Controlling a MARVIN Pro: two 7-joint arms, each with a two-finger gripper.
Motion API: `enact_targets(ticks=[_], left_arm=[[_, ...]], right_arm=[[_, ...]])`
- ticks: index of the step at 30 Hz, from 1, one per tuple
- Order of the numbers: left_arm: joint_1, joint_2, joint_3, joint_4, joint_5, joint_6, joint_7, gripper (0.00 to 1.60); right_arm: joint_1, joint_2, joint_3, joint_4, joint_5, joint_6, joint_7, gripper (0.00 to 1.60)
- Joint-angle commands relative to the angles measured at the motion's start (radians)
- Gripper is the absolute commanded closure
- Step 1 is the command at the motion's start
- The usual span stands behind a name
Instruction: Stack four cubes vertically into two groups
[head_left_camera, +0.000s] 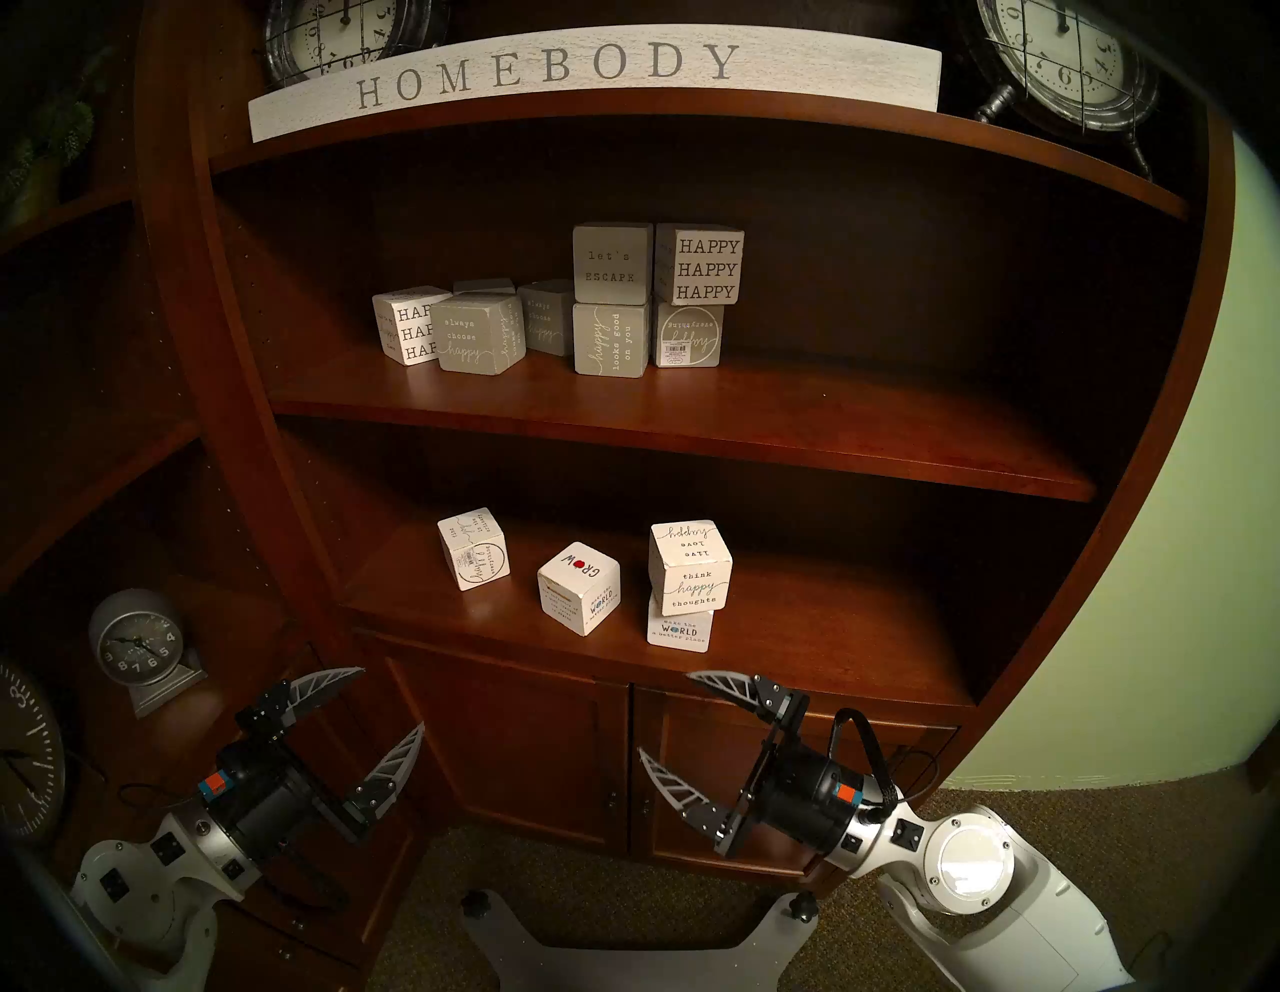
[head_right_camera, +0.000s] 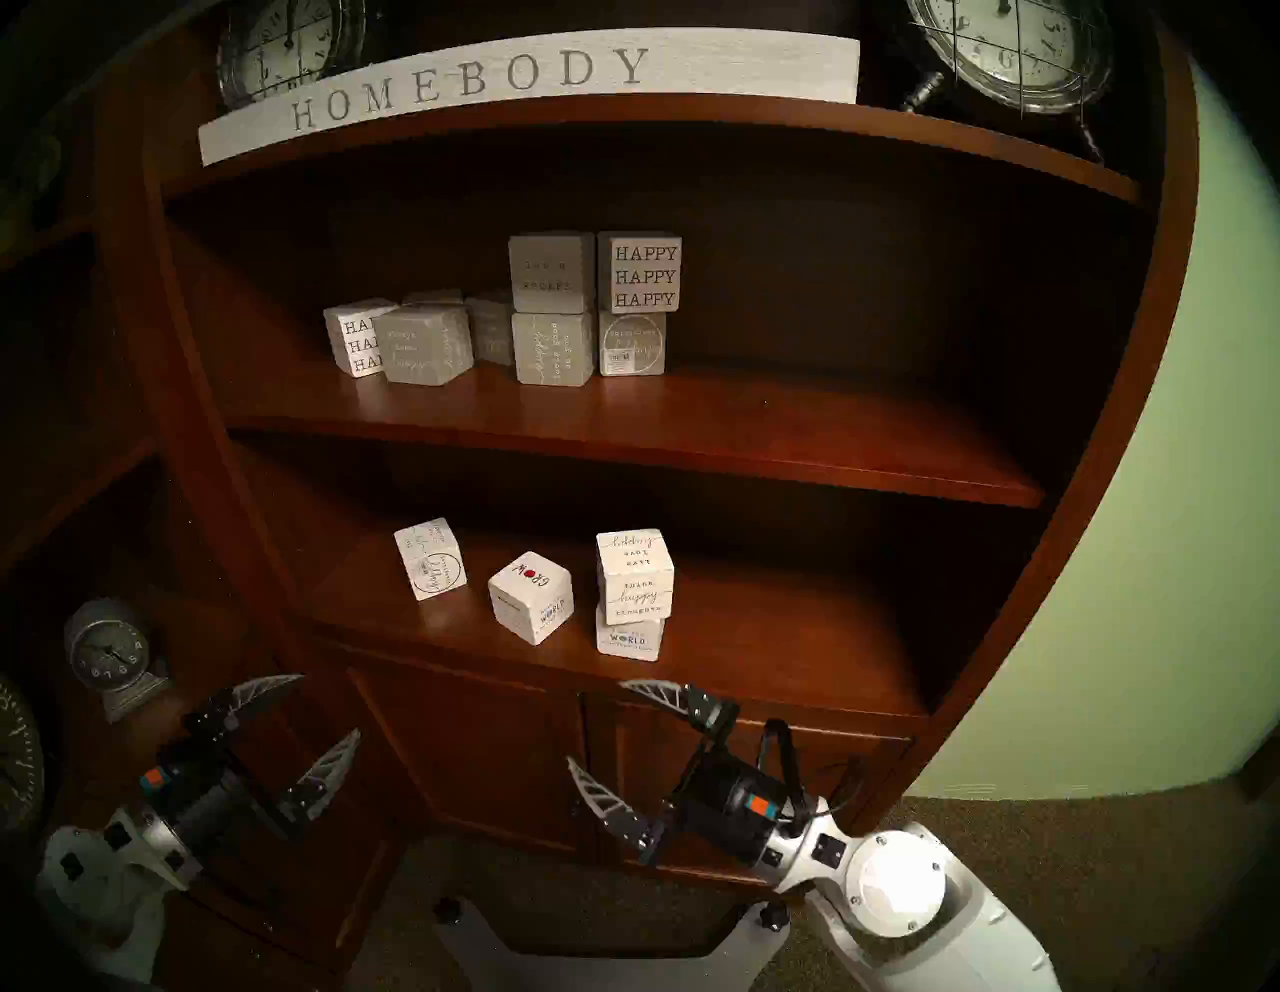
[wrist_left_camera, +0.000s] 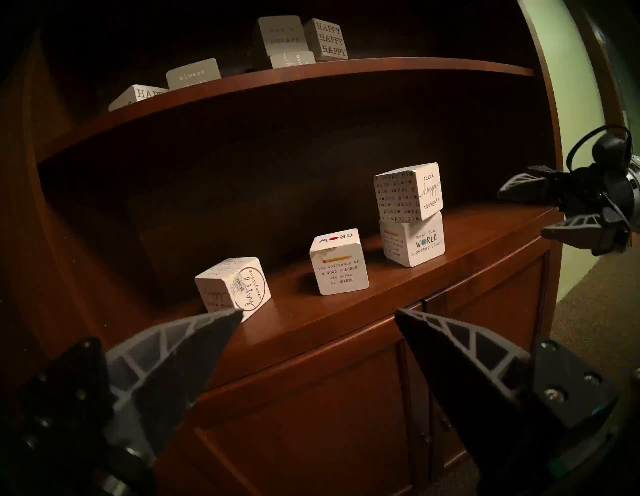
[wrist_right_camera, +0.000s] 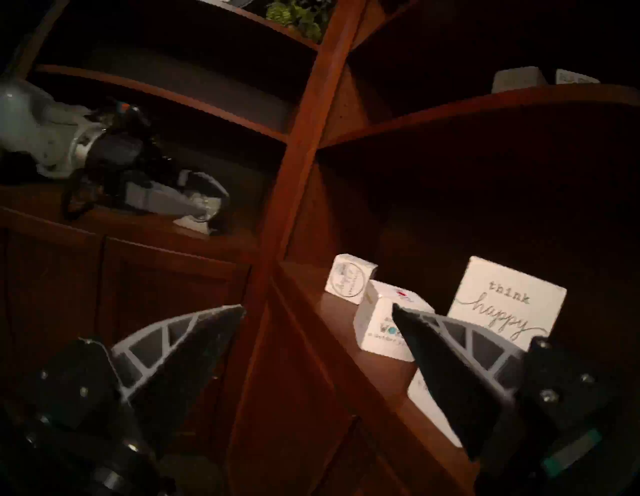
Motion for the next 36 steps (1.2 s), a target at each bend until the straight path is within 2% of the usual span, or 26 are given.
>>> enact_targets(ticks=[1, 2, 4, 10, 18, 30, 32, 36], left_arm=[[-0.002, 0.001, 0.000, -0.013, 0.000, -0.002, -0.001, 0.00], [-0.002, 0.001, 0.000, -0.013, 0.000, -0.002, -0.001, 0.00], [-0.002, 0.001, 0.000, -0.013, 0.000, -0.002, -0.001, 0.00], [-0.001, 0.000, -0.001, -0.015, 0.000, -0.001, -0.001, 0.00], [0.000, 0.000, -0.001, -0.016, 0.000, 0.000, 0.000, 0.00], [0.000, -0.001, -0.002, -0.017, 0.001, 0.000, 0.000, 0.00], [-0.028, 0.012, 0.014, -0.012, 0.023, 0.019, 0.013, 0.00], [-0.101, 0.038, 0.048, 0.003, 0.014, 0.040, 0.021, 0.00]], right_arm=[[0.010, 0.108, 0.002, 0.030, 0.093, -0.097, 0.115, 0.00], [0.022, 0.136, -0.004, 0.032, 0.131, -0.118, 0.151, 0.00], [0.037, 0.152, -0.014, 0.038, 0.182, -0.136, 0.179, 0.00], [0.105, 0.178, -0.058, 0.085, 0.344, -0.176, 0.304, 0.00], [0.170, 0.171, -0.098, 0.147, 0.475, -0.182, 0.448, 0.00], [0.196, 0.161, -0.110, 0.178, 0.533, -0.185, 0.518, 0.00], [0.197, 0.160, -0.110, 0.178, 0.535, -0.185, 0.521, 0.00], [0.197, 0.159, -0.109, 0.179, 0.535, -0.184, 0.523, 0.00]])
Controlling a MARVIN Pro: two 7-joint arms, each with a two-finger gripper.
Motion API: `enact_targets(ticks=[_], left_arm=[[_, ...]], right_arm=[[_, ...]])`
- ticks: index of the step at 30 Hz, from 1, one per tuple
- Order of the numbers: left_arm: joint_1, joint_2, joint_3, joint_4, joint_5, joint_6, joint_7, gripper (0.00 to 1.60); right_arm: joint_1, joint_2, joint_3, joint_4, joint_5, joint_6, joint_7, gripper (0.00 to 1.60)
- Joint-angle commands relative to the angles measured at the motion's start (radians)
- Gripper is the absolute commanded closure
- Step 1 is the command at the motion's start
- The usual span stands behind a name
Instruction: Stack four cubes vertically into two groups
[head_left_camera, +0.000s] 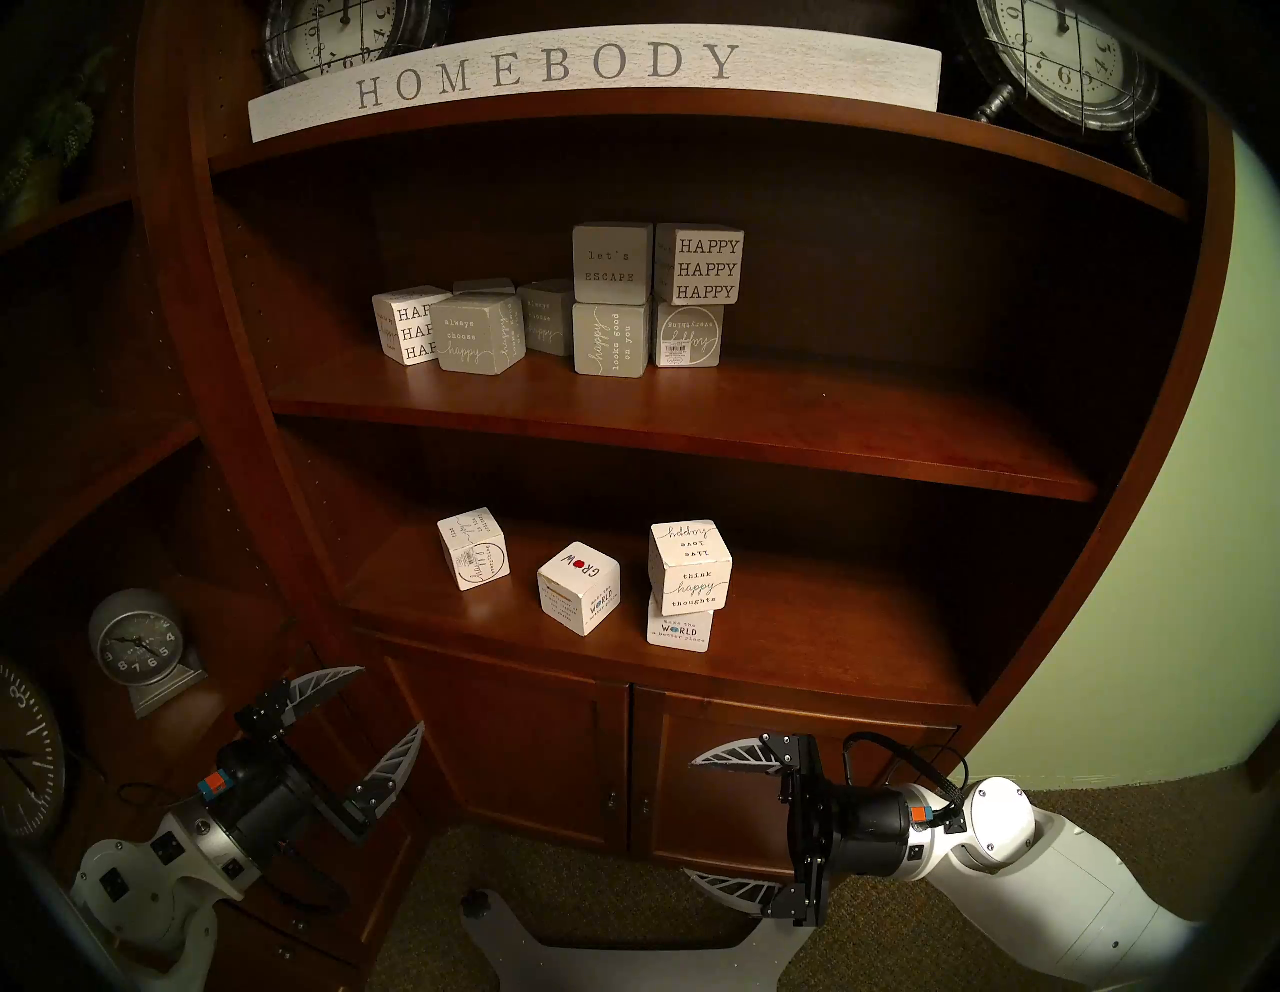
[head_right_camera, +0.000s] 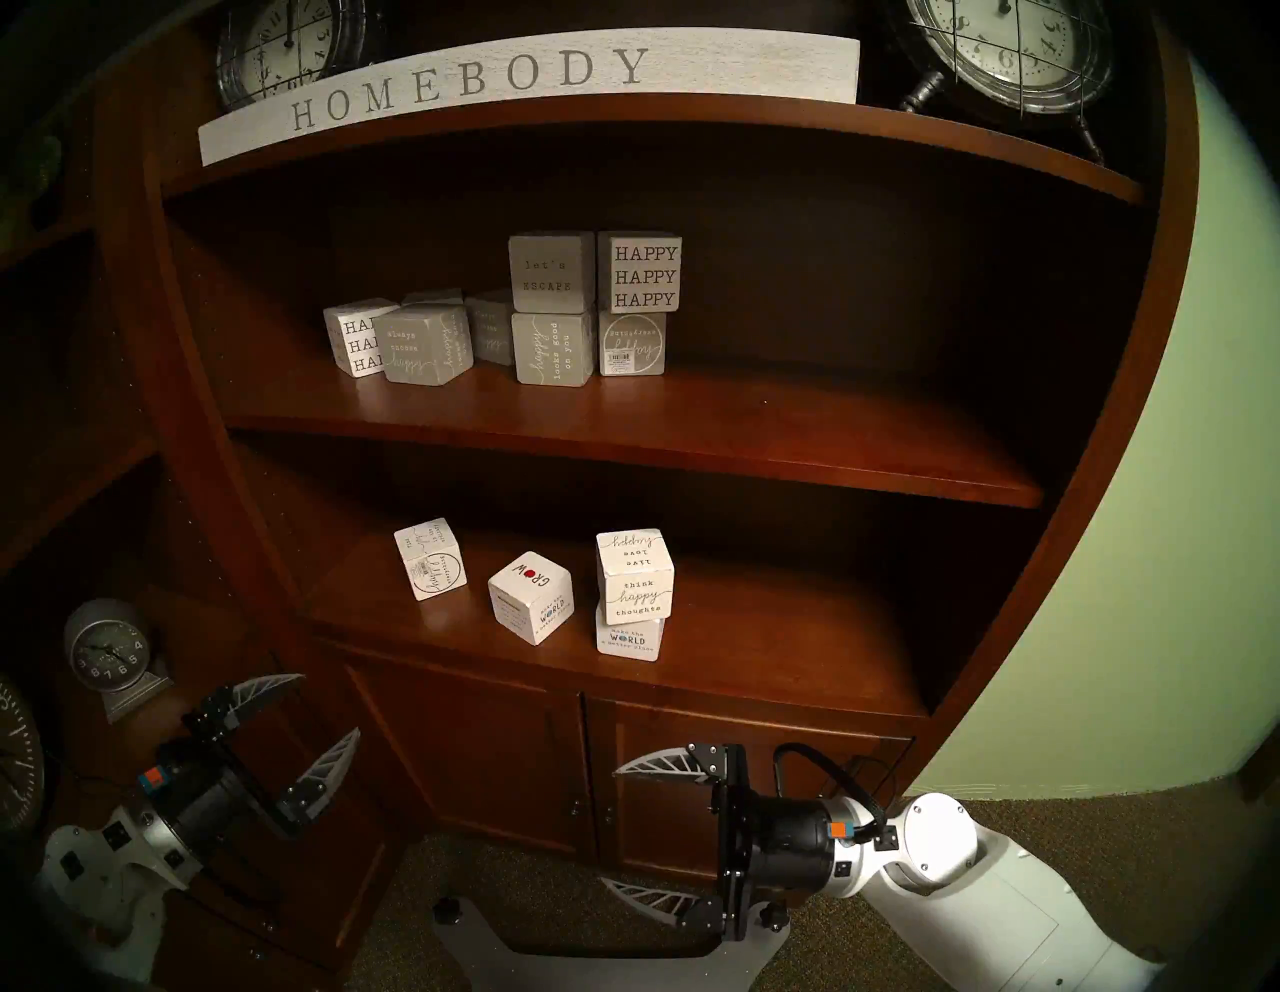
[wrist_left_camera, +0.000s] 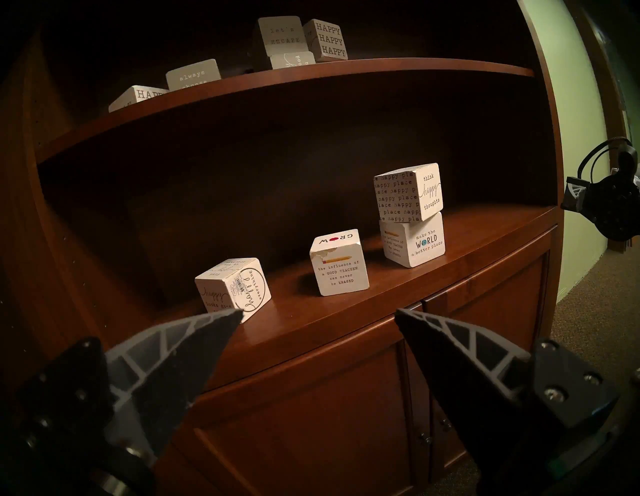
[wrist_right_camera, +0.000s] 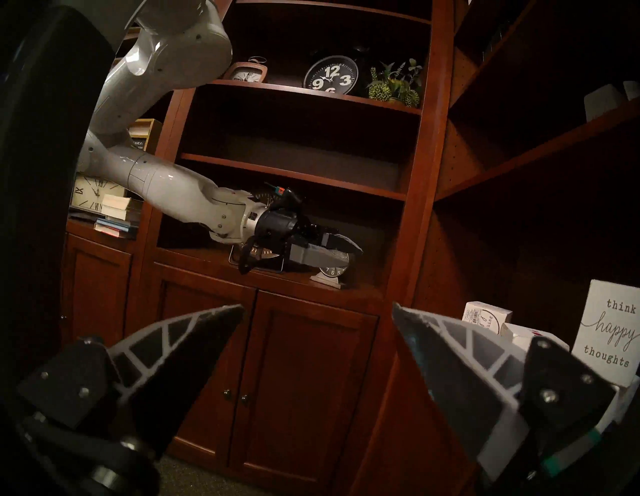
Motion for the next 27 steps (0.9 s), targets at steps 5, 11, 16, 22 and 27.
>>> enact_targets(ticks=[5, 11, 16, 22, 27], left_arm=[[-0.138, 0.075, 0.072, 0.008, 0.005, 0.076, 0.045, 0.00], [-0.220, 0.104, 0.123, 0.012, 0.001, 0.124, 0.117, 0.00], [-0.278, 0.140, 0.189, 0.016, -0.001, 0.175, 0.213, 0.00], [-0.342, 0.165, 0.246, 0.049, -0.001, 0.213, 0.278, 0.00], [-0.416, 0.176, 0.292, 0.101, 0.007, 0.223, 0.292, 0.00]], right_arm=[[0.017, -0.008, 0.007, -0.008, 0.024, -0.003, 0.007, 0.00], [0.017, -0.011, 0.010, -0.006, 0.025, -0.002, 0.012, 0.00], [0.016, -0.015, 0.013, -0.005, 0.024, -0.001, 0.017, 0.00], [0.015, -0.017, 0.015, -0.005, 0.025, 0.000, 0.020, 0.00], [0.015, -0.019, 0.017, -0.005, 0.026, 0.001, 0.022, 0.00]])
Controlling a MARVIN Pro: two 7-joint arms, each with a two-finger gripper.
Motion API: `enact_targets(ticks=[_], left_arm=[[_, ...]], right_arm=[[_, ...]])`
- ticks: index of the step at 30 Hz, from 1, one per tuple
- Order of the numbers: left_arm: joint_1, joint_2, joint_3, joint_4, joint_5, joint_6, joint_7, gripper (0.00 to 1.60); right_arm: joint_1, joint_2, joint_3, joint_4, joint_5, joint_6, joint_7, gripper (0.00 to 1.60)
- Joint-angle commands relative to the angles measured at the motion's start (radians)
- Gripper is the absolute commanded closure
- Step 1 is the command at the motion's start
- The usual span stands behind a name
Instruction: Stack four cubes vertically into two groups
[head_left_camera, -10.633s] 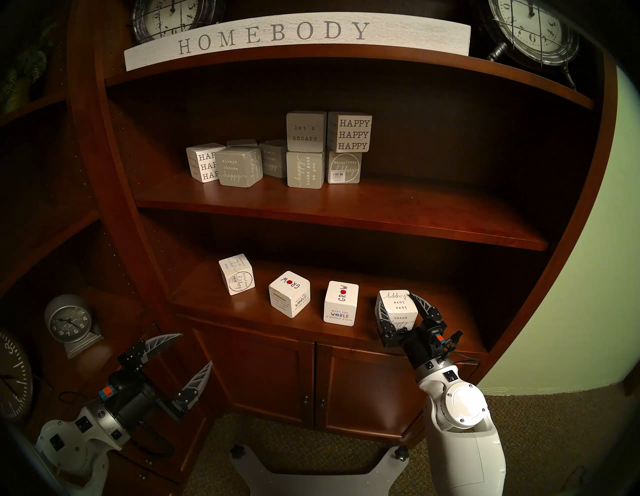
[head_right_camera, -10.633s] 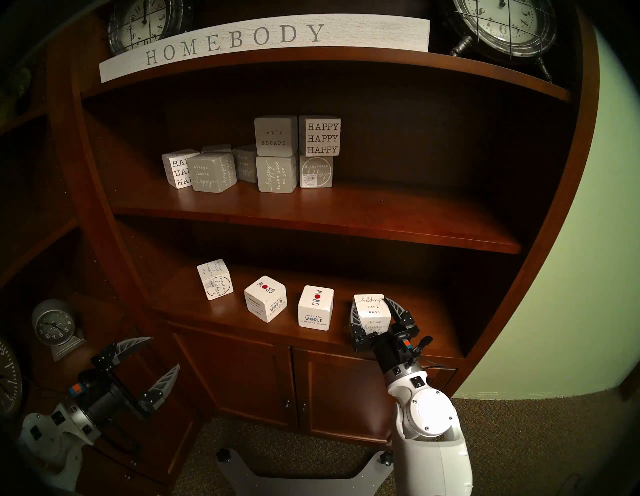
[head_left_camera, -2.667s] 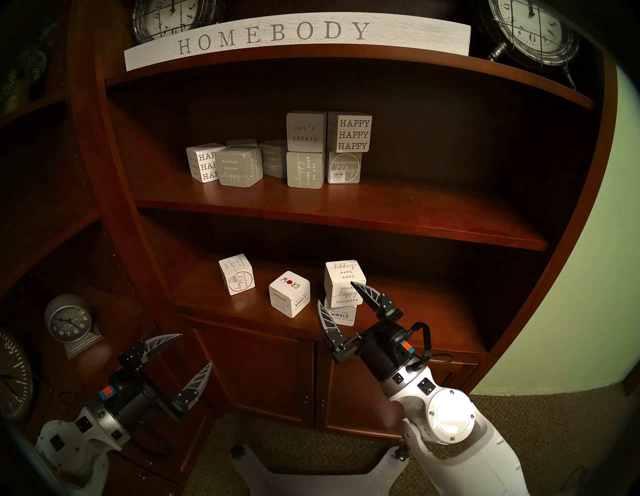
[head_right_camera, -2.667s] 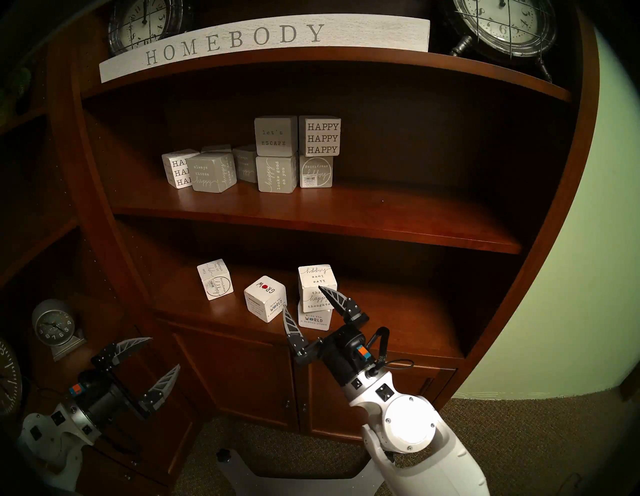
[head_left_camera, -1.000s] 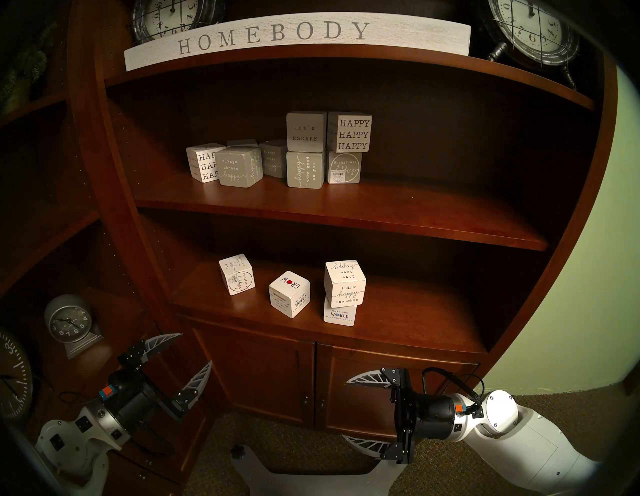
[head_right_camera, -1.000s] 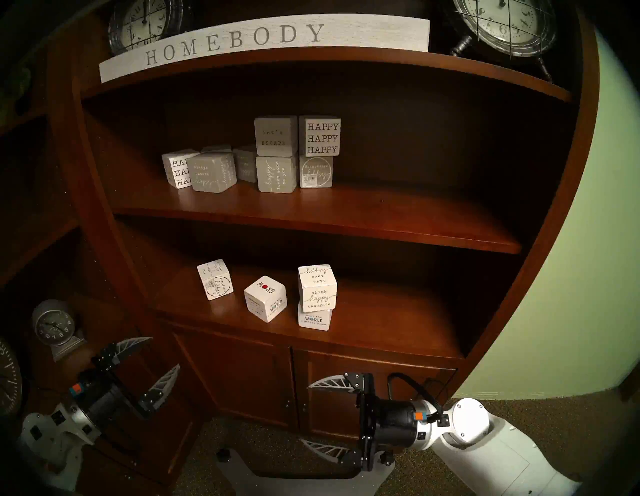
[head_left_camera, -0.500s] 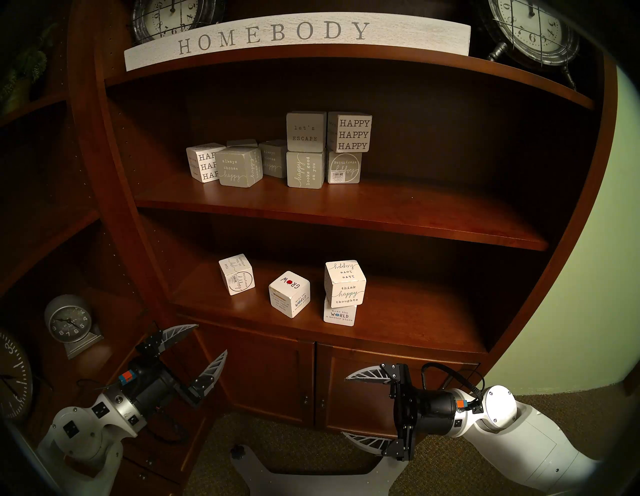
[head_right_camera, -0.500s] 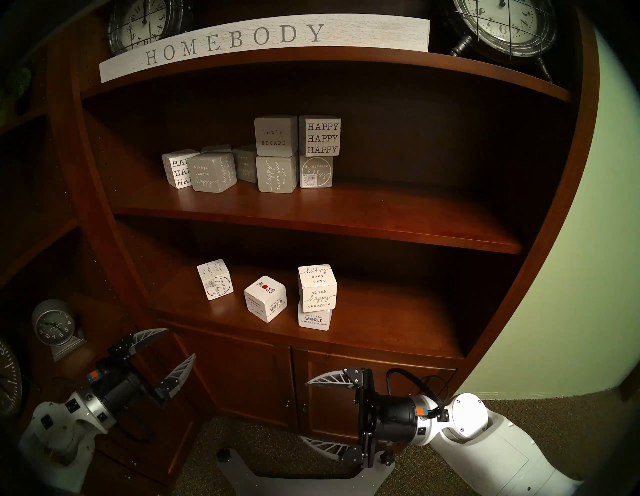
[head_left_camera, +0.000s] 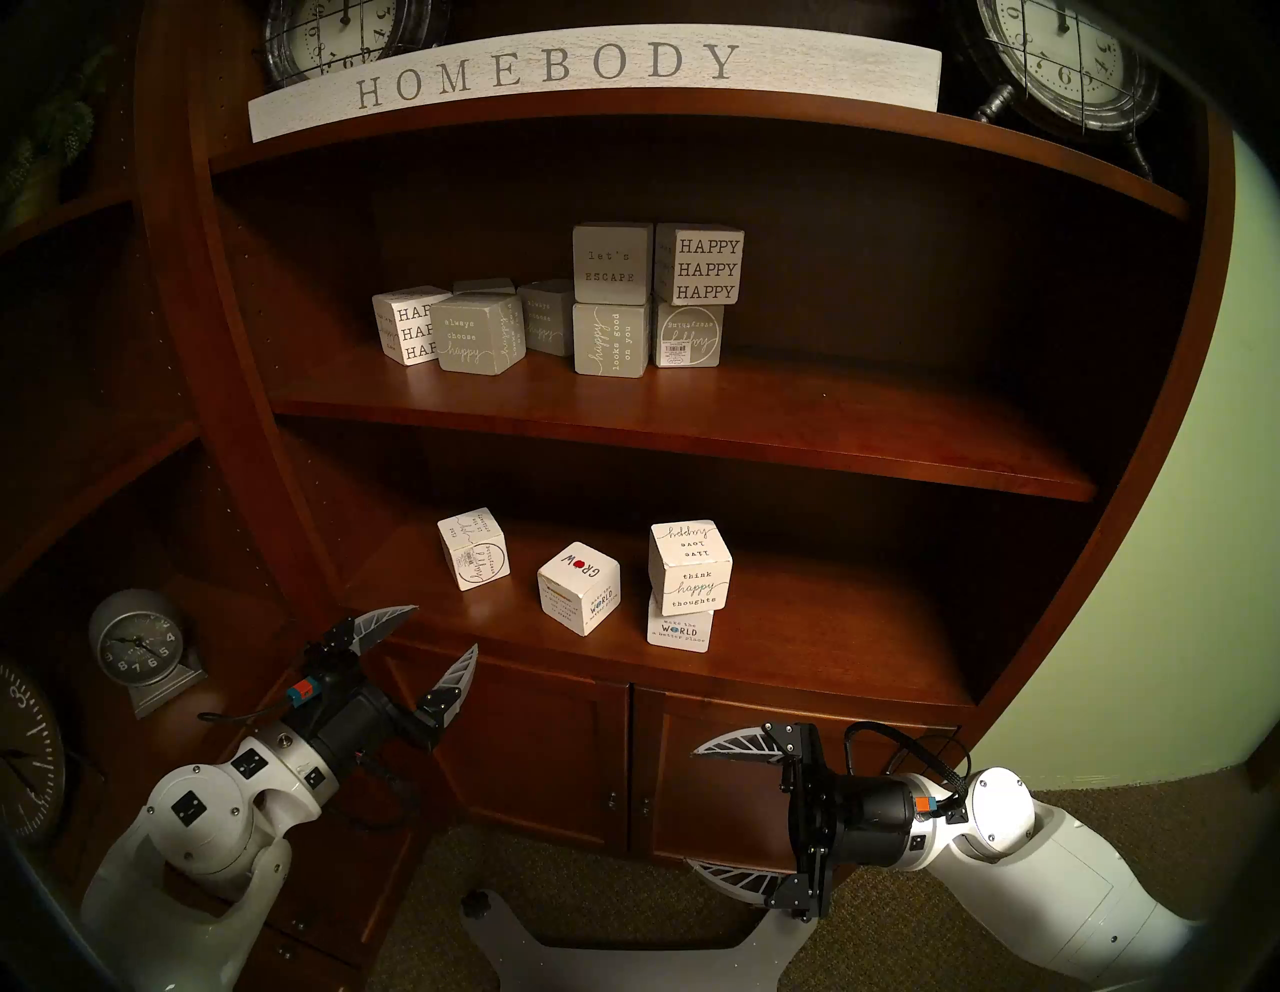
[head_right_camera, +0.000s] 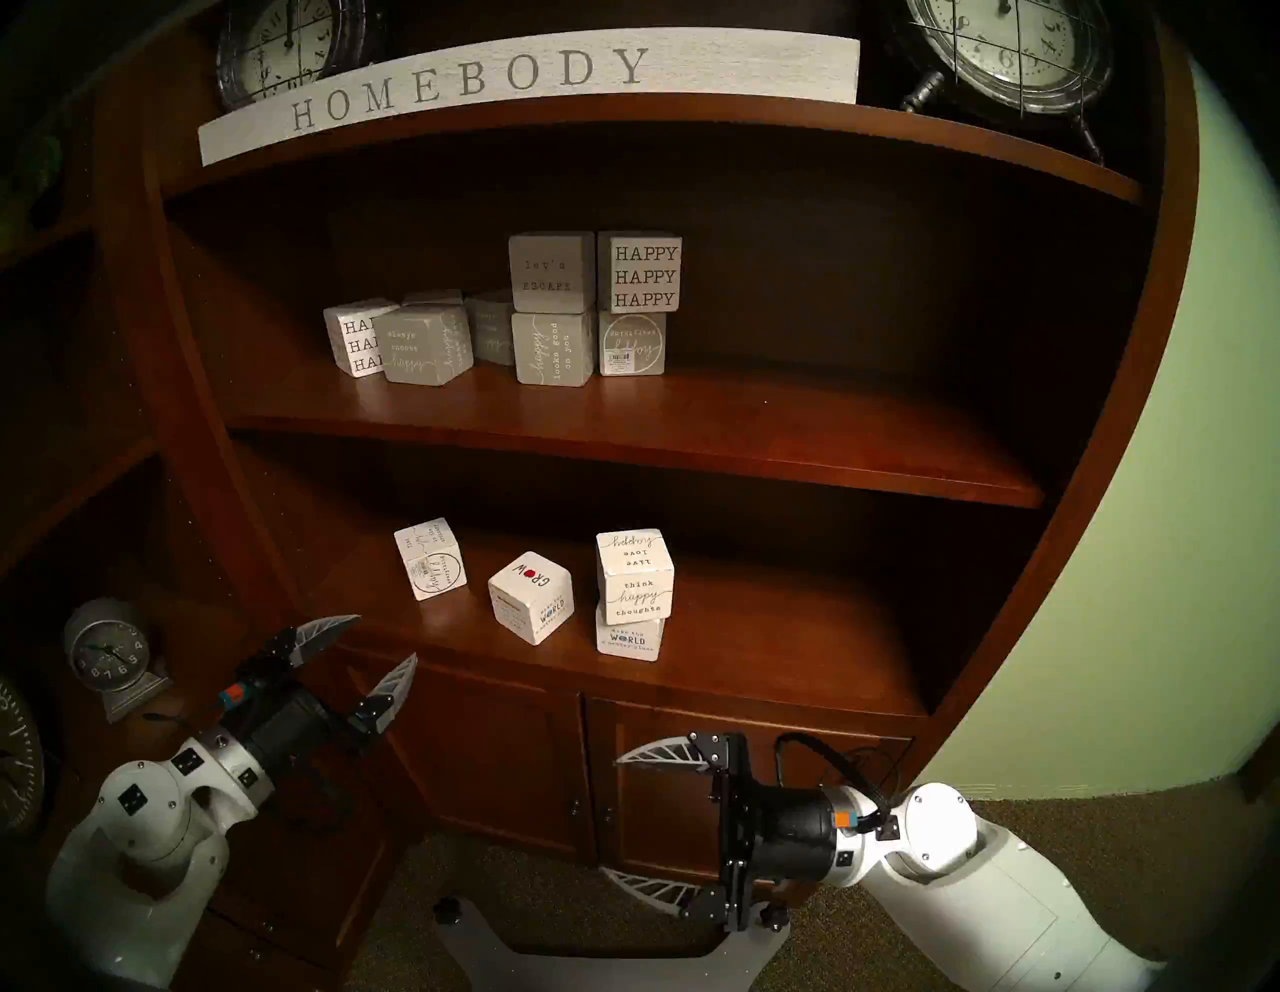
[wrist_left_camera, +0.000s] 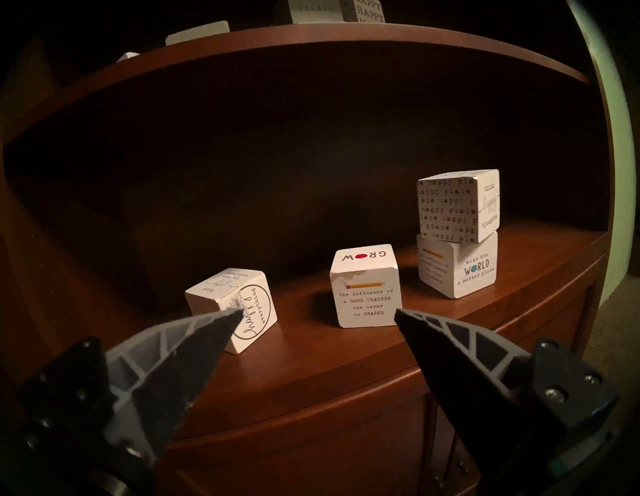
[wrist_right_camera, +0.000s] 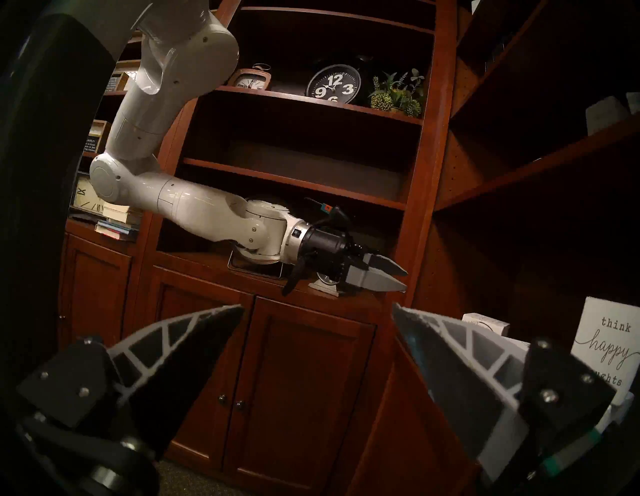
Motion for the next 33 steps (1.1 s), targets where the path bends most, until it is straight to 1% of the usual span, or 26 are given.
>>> enact_targets(ticks=[1, 4, 5, 7, 8, 13, 14, 15, 16, 17, 23, 24, 31, 32, 33], left_arm=[[-0.116, 0.039, 0.039, 0.034, 0.005, 0.007, 0.031, 0.00], [-0.151, 0.038, 0.048, 0.052, -0.001, 0.005, 0.002, 0.00], [-0.154, 0.043, 0.050, 0.053, -0.023, -0.008, -0.022, 0.00], [-0.160, 0.049, 0.060, 0.049, -0.034, -0.014, -0.040, 0.00], [-0.161, 0.045, 0.062, 0.045, -0.054, -0.026, -0.057, 0.00], [-0.166, 0.052, 0.064, 0.029, -0.079, -0.018, -0.093, 0.00], [-0.172, 0.045, 0.063, 0.033, -0.114, -0.030, -0.115, 0.00], [-0.176, 0.045, 0.063, 0.032, -0.119, -0.026, -0.120, 0.00], [-0.185, 0.055, 0.069, 0.031, -0.106, -0.012, -0.121, 0.00], [-0.194, 0.055, 0.073, 0.033, -0.120, -0.007, -0.131, 0.00], [-0.269, 0.064, 0.126, 0.062, -0.118, 0.035, -0.146, 0.00], [-0.283, 0.065, 0.137, 0.066, -0.109, 0.051, -0.139, 0.00], [-0.369, 0.051, 0.209, 0.105, -0.091, 0.095, -0.131, 0.00], [-0.382, 0.050, 0.221, 0.111, -0.078, 0.104, -0.124, 0.00], [-0.354, 0.048, 0.211, 0.095, -0.077, 0.099, -0.114, 0.00]], right_arm=[[0.002, -0.006, 0.002, -0.010, 0.014, 0.002, -0.002, 0.00], [0.002, -0.006, 0.002, -0.010, 0.014, 0.002, -0.002, 0.00], [0.002, -0.006, 0.002, -0.010, 0.014, 0.002, -0.002, 0.00], [0.002, -0.007, 0.003, -0.010, 0.014, 0.002, -0.001, 0.00], [0.002, -0.007, 0.003, -0.009, 0.014, 0.002, -0.001, 0.00], [0.001, -0.008, 0.004, -0.010, 0.014, 0.003, 0.000, 0.00], [0.001, -0.008, 0.004, -0.010, 0.014, 0.003, 0.000, 0.00], [0.001, -0.008, 0.004, -0.010, 0.014, 0.003, 0.000, 0.00], [0.001, -0.009, 0.005, -0.010, 0.014, 0.004, 0.001, 0.00], [0.001, -0.009, 0.005, -0.010, 0.015, 0.004, 0.001, 0.00], [0.000, -0.010, 0.006, -0.009, 0.015, 0.004, 0.002, 0.00], [0.000, -0.010, 0.006, -0.009, 0.015, 0.004, 0.002, 0.00], [0.000, -0.011, 0.007, -0.009, 0.014, 0.005, 0.003, 0.00], [0.000, -0.011, 0.007, -0.009, 0.014, 0.005, 0.004, 0.00], [0.000, -0.011, 0.007, -0.009, 0.014, 0.005, 0.004, 0.00]])
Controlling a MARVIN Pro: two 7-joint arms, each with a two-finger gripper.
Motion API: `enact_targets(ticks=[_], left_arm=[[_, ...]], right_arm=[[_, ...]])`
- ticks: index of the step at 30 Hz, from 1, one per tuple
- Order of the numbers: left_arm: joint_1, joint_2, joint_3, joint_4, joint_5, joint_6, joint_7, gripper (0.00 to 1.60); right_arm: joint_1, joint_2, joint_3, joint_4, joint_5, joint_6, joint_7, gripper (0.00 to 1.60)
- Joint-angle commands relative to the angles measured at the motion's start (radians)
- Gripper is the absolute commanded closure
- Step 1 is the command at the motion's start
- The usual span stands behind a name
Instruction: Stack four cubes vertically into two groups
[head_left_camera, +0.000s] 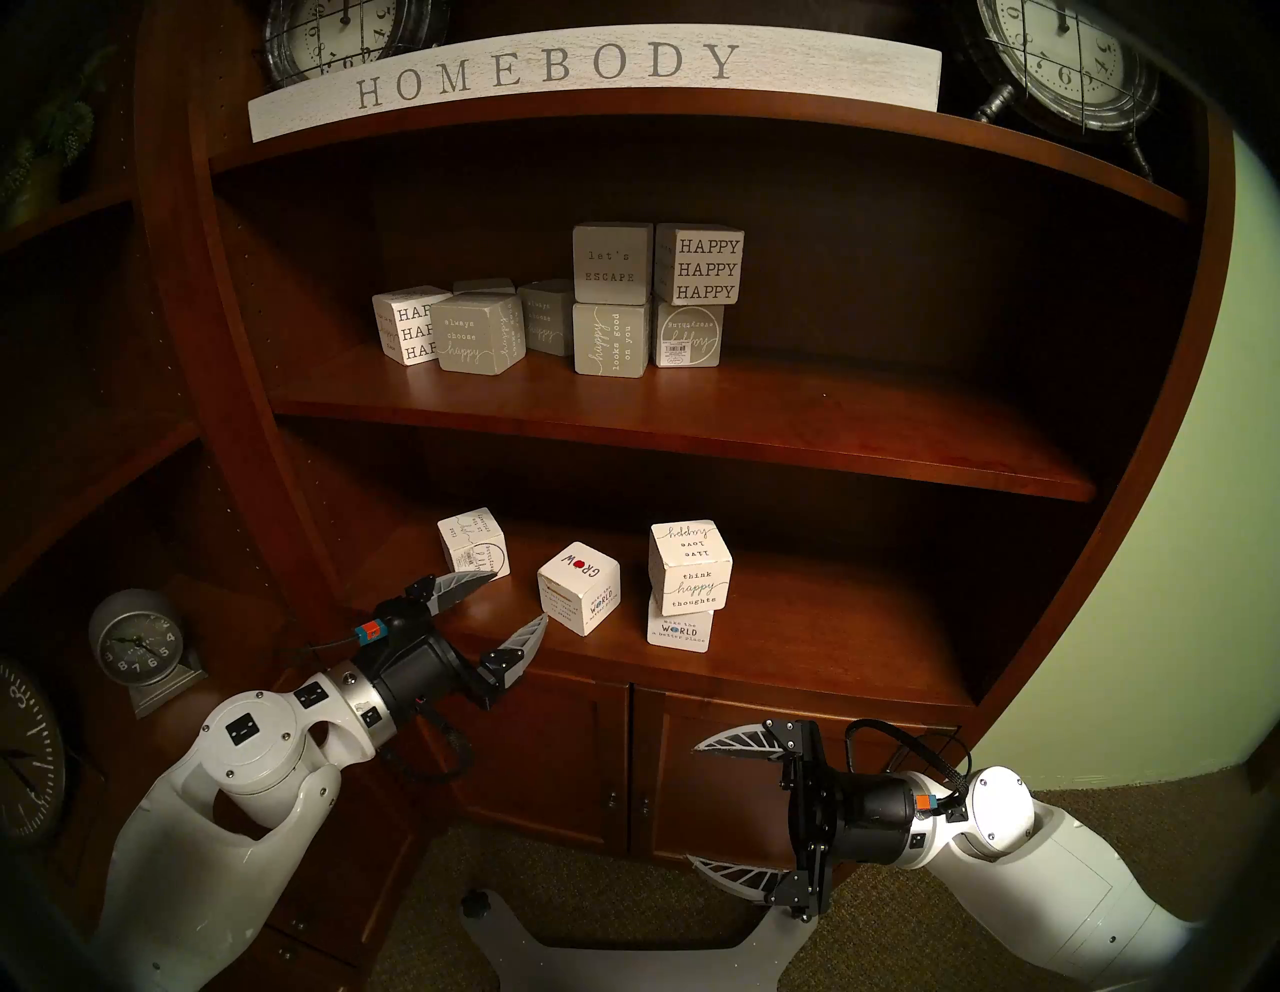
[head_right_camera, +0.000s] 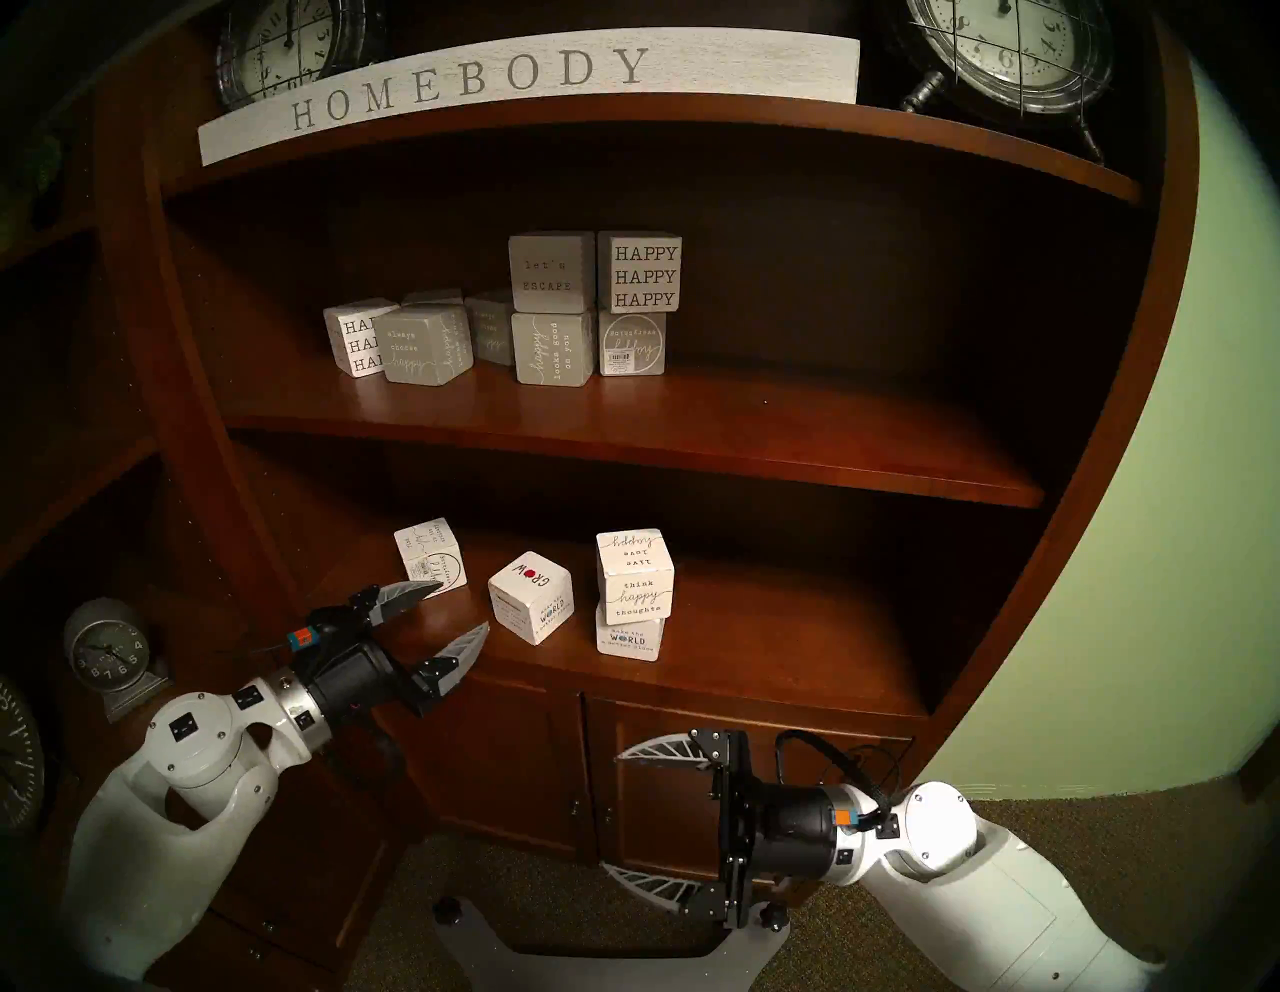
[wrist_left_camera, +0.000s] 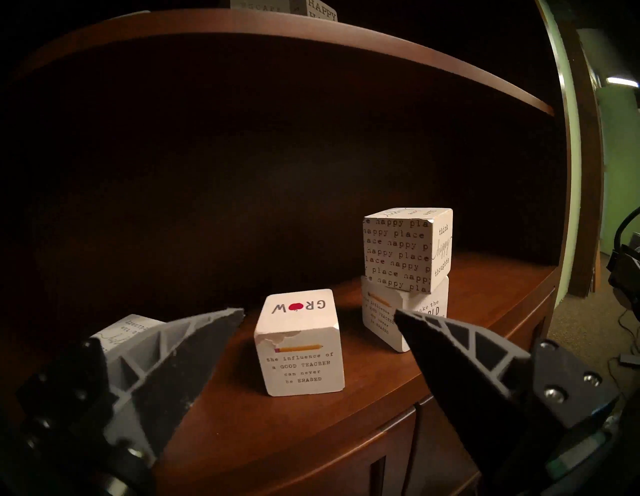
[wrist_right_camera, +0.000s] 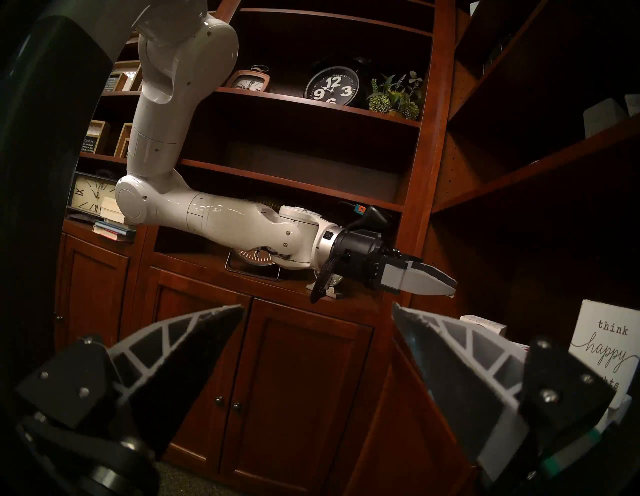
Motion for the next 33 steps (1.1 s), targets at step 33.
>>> enact_targets(ticks=[33], left_arm=[[-0.294, -0.084, 0.155, 0.155, 0.037, 0.092, 0.034, 0.00]], right_arm=[[-0.003, -0.009, 0.007, -0.011, 0.012, 0.009, 0.006, 0.00]])
